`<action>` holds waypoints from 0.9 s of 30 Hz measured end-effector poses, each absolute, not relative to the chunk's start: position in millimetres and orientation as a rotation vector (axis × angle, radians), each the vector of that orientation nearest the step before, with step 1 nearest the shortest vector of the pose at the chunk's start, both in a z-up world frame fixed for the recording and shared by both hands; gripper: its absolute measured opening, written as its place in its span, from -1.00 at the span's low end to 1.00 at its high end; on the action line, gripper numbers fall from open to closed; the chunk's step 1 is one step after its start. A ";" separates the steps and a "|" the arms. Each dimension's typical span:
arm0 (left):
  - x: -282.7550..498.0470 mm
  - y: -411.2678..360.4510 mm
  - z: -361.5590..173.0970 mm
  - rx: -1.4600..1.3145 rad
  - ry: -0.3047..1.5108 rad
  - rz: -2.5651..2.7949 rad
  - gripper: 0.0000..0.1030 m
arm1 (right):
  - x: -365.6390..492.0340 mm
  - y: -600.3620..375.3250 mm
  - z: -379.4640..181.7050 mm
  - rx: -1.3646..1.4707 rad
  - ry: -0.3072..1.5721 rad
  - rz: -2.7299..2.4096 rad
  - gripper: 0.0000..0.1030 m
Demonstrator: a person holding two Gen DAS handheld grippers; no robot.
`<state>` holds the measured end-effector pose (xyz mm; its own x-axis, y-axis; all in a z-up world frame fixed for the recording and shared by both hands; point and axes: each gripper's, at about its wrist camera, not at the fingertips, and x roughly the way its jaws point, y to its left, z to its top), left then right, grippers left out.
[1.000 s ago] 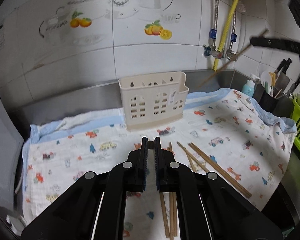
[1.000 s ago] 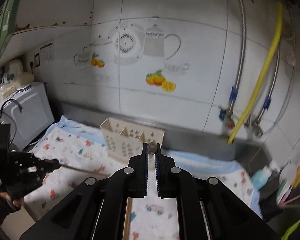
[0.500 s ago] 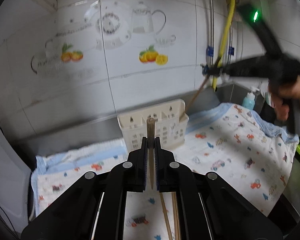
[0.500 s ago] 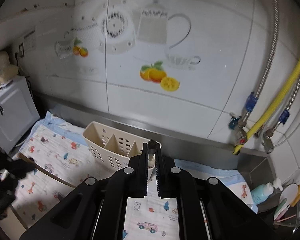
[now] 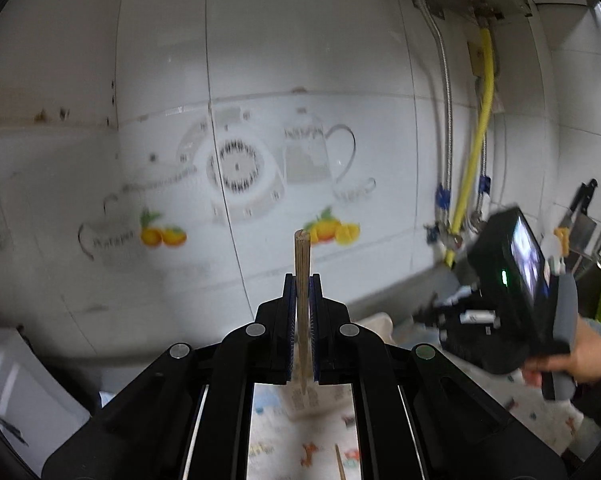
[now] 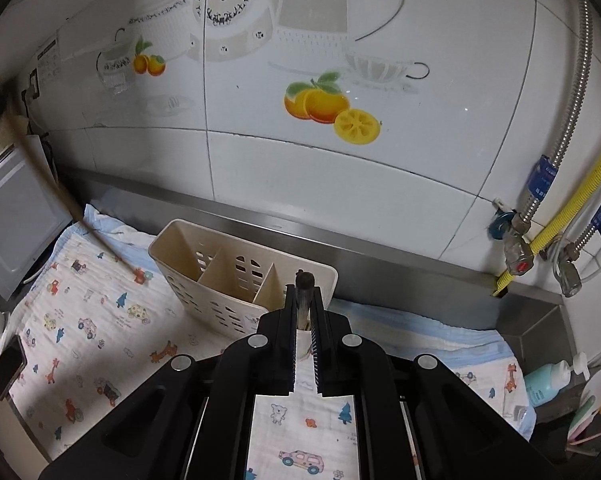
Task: Organize utensils
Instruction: 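Lower the chopsticks into the cream holder and open both tools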
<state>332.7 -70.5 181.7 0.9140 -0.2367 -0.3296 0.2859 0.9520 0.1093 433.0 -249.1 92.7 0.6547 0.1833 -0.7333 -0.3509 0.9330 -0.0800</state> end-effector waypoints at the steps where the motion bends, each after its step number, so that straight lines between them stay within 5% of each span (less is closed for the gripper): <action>1: 336.3 -71.6 185.1 0.159 0.308 -0.262 -0.90 | 433.3 -249.4 91.8 -0.221 0.803 0.308 -0.87; 11: 389.5 -71.1 179.2 0.101 0.328 -0.215 -0.90 | 435.8 -253.7 91.3 -0.208 0.783 0.313 -0.85; 21: 420.0 -56.6 138.9 0.032 0.420 -0.219 -0.88 | 419.9 -269.4 104.7 -0.190 0.721 0.301 -0.36; 27: 423.5 -55.5 126.9 0.031 0.448 -0.237 -0.86 | 395.2 -280.2 108.2 -0.169 0.688 0.297 -0.29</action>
